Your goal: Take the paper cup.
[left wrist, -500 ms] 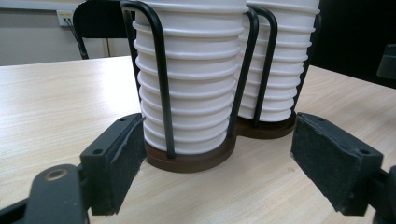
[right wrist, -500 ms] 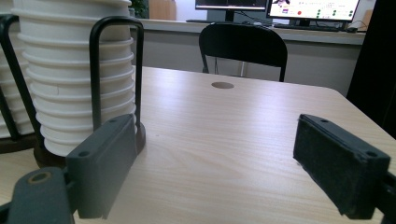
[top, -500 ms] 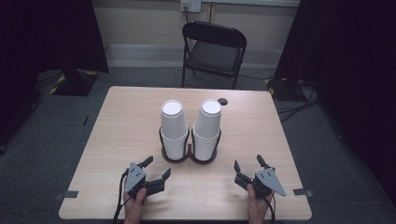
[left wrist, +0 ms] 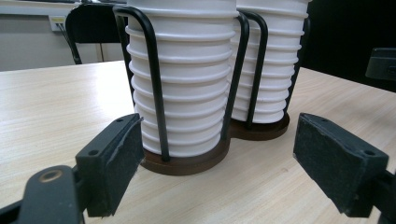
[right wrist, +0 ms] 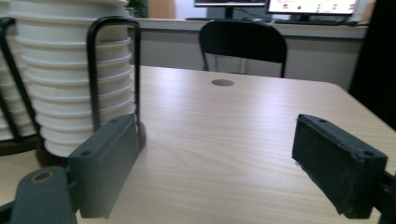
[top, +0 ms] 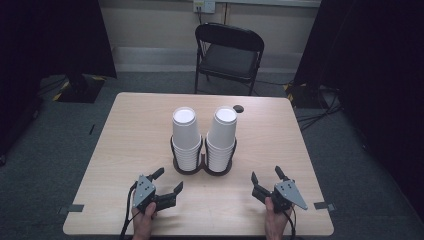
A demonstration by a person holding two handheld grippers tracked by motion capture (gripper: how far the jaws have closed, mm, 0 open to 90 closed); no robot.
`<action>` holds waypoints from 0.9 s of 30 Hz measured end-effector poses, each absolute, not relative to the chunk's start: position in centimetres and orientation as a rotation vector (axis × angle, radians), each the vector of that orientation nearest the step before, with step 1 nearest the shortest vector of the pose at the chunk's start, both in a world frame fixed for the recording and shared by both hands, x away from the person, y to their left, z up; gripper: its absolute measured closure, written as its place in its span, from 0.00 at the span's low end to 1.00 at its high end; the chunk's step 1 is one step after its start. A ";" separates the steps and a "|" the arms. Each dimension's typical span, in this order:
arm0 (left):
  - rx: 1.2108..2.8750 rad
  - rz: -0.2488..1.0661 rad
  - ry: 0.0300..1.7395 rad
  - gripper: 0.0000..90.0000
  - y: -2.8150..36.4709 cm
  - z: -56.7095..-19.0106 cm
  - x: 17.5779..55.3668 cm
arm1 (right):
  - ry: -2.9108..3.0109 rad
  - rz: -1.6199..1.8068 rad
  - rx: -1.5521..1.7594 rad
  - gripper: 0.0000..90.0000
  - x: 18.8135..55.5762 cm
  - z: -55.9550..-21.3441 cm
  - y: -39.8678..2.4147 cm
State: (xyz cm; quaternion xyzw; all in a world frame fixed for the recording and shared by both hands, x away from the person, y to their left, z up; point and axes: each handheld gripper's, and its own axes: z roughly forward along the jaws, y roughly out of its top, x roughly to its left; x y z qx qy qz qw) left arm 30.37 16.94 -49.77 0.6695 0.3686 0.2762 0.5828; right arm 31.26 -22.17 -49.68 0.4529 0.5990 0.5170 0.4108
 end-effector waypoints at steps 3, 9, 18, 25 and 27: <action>1.565 0.648 0.864 0.18 16.9 -49.8 30.4 | 1.519 1.303 1.145 0.15 31.3 -49.7 -22.0; 1.567 0.647 0.865 0.18 16.9 -49.8 30.4 | 1.551 1.340 1.143 0.16 31.2 -49.5 -21.9; 1.556 0.643 0.858 0.18 17.0 -49.8 30.3 | 1.608 1.385 1.105 0.20 31.2 -48.1 -20.9; 1.557 0.645 0.858 0.18 17.0 -49.8 30.3 | 1.647 1.431 1.054 0.22 31.7 -46.7 -19.9; 1.556 0.646 0.856 0.18 17.0 -49.8 30.3 | 1.655 1.443 1.045 0.22 31.8 -46.3 -19.6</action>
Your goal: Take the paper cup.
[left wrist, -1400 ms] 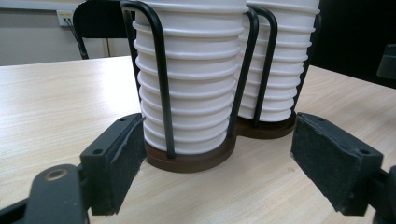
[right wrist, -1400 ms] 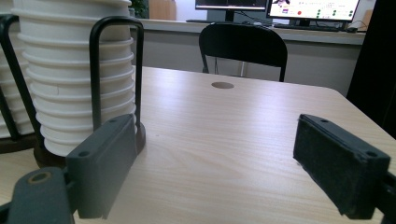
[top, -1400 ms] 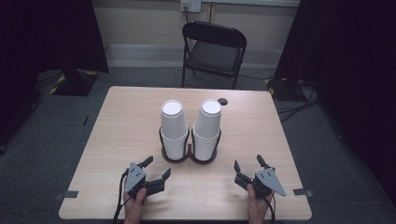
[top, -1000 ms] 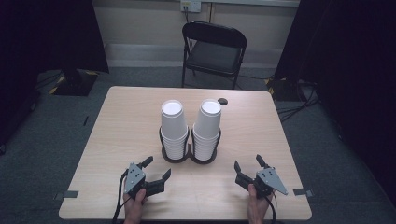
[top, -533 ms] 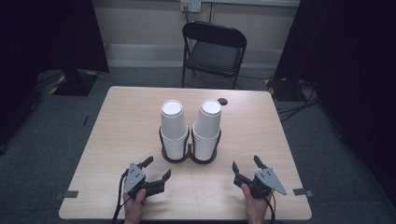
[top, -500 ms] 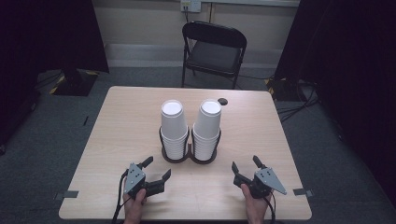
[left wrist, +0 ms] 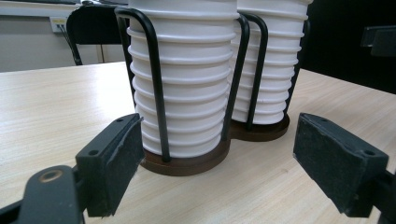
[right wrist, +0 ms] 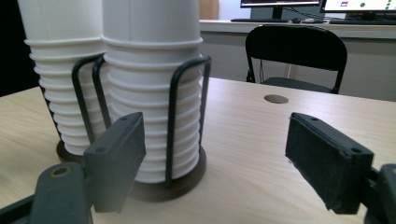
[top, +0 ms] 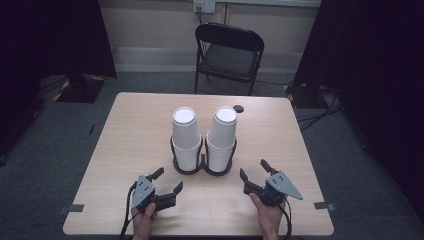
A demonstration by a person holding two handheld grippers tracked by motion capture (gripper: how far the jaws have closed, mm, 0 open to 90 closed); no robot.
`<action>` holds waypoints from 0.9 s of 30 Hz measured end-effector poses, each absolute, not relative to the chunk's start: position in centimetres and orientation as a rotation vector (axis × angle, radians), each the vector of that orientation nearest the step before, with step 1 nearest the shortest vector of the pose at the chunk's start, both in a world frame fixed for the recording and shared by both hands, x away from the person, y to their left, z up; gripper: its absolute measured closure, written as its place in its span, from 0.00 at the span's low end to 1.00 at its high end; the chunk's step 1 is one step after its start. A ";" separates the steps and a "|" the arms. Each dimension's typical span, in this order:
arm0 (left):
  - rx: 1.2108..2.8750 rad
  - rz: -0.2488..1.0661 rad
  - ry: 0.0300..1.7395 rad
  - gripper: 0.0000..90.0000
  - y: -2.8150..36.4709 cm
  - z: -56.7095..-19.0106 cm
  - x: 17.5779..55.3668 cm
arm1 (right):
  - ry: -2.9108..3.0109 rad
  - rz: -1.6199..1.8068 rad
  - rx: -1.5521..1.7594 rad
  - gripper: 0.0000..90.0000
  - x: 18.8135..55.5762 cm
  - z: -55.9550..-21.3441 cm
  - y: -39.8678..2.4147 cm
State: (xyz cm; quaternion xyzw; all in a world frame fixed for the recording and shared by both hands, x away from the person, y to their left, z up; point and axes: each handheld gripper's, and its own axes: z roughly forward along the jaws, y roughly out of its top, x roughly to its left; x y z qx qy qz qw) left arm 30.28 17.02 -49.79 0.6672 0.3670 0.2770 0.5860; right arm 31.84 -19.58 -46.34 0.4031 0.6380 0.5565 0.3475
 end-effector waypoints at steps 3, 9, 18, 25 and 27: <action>1.553 0.648 0.857 0.18 17.0 -49.8 30.2 | 1.662 1.468 1.038 0.22 32.0 -45.8 -19.2; 1.552 0.647 0.859 0.18 17.0 -49.8 30.2 | 1.686 1.506 1.010 0.19 32.4 -44.5 -18.6; 1.559 0.654 0.851 0.18 17.0 -49.8 30.2 | 1.688 1.539 0.975 0.15 33.0 -43.0 -17.9; 1.560 0.656 0.850 0.18 17.0 -49.8 30.2 | 1.699 1.569 0.953 0.15 33.5 -41.4 -17.4; 1.558 0.655 0.850 0.18 17.0 -49.8 30.2 | 1.711 1.581 0.942 0.15 33.8 -40.9 -17.2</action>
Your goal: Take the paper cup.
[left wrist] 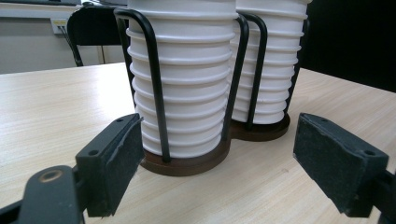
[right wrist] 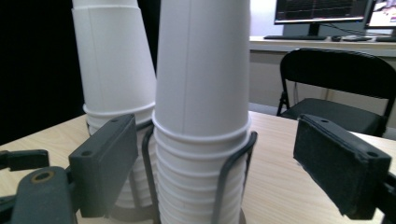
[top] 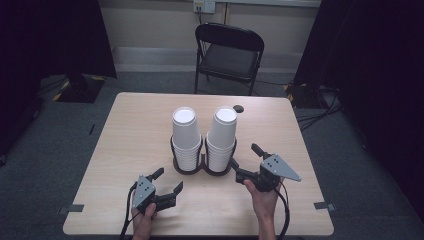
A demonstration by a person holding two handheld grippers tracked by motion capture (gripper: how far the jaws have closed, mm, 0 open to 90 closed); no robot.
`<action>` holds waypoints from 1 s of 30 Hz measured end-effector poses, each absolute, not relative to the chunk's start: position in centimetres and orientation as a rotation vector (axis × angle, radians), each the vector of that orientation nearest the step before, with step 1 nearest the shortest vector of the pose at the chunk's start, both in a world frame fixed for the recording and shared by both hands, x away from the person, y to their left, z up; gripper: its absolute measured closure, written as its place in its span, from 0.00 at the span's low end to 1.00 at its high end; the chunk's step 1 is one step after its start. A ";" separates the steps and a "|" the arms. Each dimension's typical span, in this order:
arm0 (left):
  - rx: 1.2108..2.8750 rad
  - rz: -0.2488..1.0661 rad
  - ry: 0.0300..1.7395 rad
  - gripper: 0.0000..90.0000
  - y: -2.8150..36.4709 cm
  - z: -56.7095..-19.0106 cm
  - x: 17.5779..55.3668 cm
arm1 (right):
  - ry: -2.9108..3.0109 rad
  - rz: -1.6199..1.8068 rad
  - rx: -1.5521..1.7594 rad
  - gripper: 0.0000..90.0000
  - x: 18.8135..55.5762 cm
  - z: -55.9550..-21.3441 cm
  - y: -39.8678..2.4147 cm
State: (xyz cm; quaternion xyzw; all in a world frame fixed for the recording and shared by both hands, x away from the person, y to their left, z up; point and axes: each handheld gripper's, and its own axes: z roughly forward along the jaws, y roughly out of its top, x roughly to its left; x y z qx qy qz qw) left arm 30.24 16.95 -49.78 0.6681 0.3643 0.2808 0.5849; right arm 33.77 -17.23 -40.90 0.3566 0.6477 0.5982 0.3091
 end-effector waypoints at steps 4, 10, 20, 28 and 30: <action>1.558 0.655 0.850 0.18 17.0 -49.8 30.2 | 1.721 1.610 0.935 0.15 34.3 -39.9 -17.0; 1.561 0.659 0.849 0.18 16.9 -49.8 30.2 | 1.743 1.631 0.914 0.15 35.3 -38.5 -16.6; 1.559 0.654 0.847 0.18 17.0 -49.8 30.2 | 1.789 1.621 0.893 0.14 37.1 -36.6 -15.6; 1.554 0.653 0.849 0.18 17.0 -49.8 30.2 | 1.805 1.628 0.902 0.15 38.3 -34.6 -14.9; 1.555 0.652 0.848 0.18 17.0 -49.8 30.2 | 1.809 1.633 0.906 0.15 38.9 -34.4 -14.8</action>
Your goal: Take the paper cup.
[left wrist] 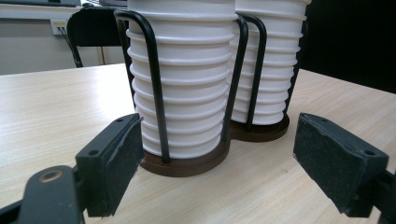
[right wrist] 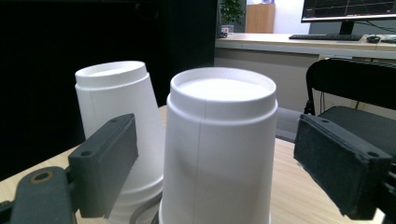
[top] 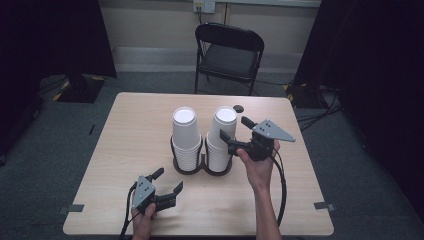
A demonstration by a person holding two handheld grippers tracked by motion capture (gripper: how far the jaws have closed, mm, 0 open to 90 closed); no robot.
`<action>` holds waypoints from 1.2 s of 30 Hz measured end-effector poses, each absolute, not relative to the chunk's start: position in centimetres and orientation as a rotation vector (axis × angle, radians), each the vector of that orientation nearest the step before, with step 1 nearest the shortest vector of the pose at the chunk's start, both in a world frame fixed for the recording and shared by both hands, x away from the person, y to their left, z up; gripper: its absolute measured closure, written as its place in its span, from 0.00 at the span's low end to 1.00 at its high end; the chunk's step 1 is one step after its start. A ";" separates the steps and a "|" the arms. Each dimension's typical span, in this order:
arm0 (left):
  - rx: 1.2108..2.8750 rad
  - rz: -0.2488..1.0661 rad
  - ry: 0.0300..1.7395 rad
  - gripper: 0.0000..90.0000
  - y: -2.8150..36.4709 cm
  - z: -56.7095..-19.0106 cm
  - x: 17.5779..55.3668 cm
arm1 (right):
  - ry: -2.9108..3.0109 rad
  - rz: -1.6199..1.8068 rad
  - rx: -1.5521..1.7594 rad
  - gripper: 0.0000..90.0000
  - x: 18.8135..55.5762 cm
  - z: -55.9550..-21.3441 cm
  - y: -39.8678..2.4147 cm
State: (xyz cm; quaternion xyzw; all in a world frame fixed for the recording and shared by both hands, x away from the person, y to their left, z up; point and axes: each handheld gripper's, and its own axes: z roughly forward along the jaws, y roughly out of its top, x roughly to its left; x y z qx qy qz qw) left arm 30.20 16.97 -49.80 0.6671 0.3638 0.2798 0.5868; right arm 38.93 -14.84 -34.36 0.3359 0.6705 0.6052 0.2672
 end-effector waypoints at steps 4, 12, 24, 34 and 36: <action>1.553 0.652 0.850 0.18 17.0 -49.8 30.2 | 1.816 1.635 0.900 0.15 39.9 -34.1 -14.5; 1.551 0.650 0.847 0.18 17.0 -49.8 30.2 | 1.866 1.618 0.909 0.15 42.1 -34.2 -13.2; 1.550 0.639 0.842 0.18 17.1 -49.8 30.2 | 1.934 1.607 0.954 0.14 43.5 -36.2 -12.1; 1.553 0.653 0.837 0.18 17.1 -49.8 30.2 | 1.968 1.554 0.984 0.14 43.6 -37.9 -11.9; 1.554 0.654 0.838 0.18 17.1 -49.8 30.2 | 1.962 1.557 0.986 0.14 43.5 -38.1 -11.9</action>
